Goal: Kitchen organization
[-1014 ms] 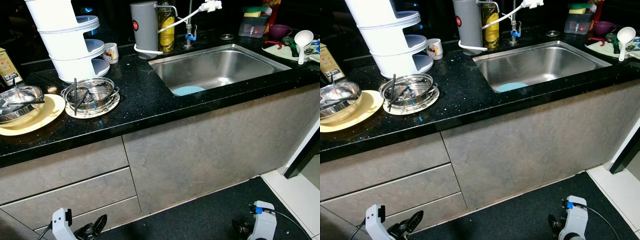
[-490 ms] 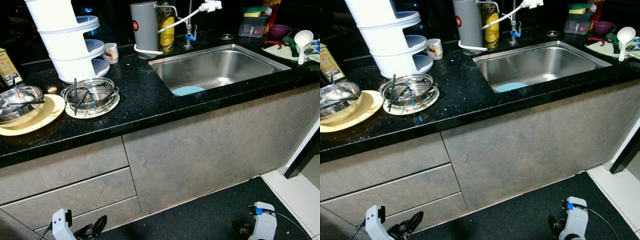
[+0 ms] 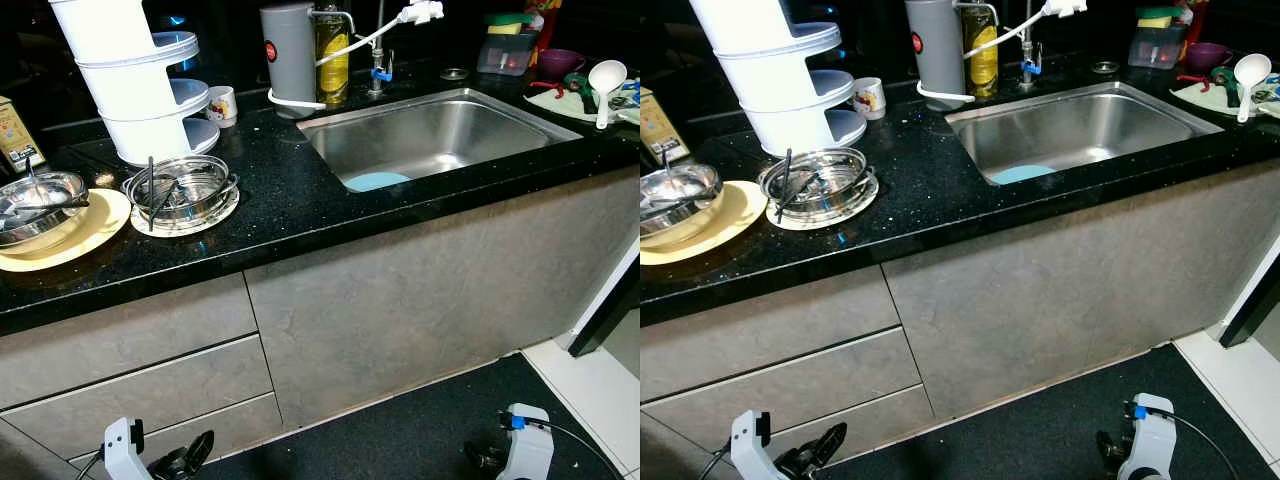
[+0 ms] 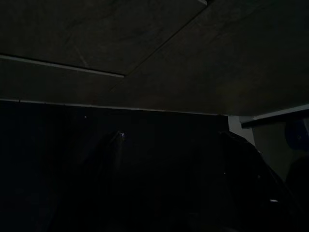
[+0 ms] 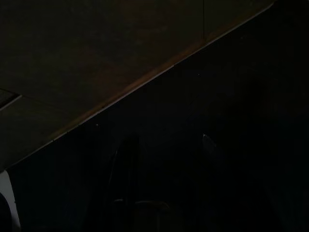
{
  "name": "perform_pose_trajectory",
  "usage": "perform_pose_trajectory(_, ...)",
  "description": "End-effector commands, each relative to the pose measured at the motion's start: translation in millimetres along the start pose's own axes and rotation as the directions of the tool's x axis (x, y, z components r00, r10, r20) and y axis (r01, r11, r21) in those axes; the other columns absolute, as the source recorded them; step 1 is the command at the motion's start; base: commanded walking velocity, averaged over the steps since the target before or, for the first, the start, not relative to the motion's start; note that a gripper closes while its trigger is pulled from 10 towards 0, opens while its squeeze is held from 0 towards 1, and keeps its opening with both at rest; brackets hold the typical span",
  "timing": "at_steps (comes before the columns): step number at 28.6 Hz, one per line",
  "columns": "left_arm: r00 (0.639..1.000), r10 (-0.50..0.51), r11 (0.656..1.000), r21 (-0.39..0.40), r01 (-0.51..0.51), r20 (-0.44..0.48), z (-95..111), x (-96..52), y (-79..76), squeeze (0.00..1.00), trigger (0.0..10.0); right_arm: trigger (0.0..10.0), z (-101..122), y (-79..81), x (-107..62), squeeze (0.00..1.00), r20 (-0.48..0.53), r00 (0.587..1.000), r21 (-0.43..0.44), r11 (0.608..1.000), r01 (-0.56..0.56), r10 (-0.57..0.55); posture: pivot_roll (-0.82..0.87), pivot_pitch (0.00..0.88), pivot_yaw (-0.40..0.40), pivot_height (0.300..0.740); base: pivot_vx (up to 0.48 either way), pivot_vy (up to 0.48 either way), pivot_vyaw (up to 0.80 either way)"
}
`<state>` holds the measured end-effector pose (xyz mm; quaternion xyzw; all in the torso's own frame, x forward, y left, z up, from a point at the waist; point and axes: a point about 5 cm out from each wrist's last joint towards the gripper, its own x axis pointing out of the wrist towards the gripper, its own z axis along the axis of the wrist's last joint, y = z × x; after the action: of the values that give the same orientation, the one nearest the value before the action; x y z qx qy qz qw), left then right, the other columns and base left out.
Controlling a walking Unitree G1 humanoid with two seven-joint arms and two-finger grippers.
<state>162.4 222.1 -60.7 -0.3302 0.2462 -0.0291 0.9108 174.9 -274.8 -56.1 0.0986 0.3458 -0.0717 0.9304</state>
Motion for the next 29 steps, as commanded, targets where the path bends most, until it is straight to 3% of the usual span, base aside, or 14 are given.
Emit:
perform_pose_trajectory(1,1.0,0.009,1.0,0.011,-0.009,-0.002,2.9,-2.1,3.1,0.0,10.0,10.0,-0.8,3.2,1.1,0.0,-0.003,1.0,0.006,1.0,-0.007,0.007,-0.1,0.0,0.072,0.74,0.0,0.0,0.0)
perform_pose_trajectory(29,1.0,0.013,1.0,0.012,-0.013,-0.001,4.4,-1.0,4.0,0.0,10.0,10.0,0.9,5.0,2.5,0.0,-0.002,1.0,0.002,1.0,-0.011,0.011,-0.09,0.0,0.065,0.74,0.0,0.0,0.0)
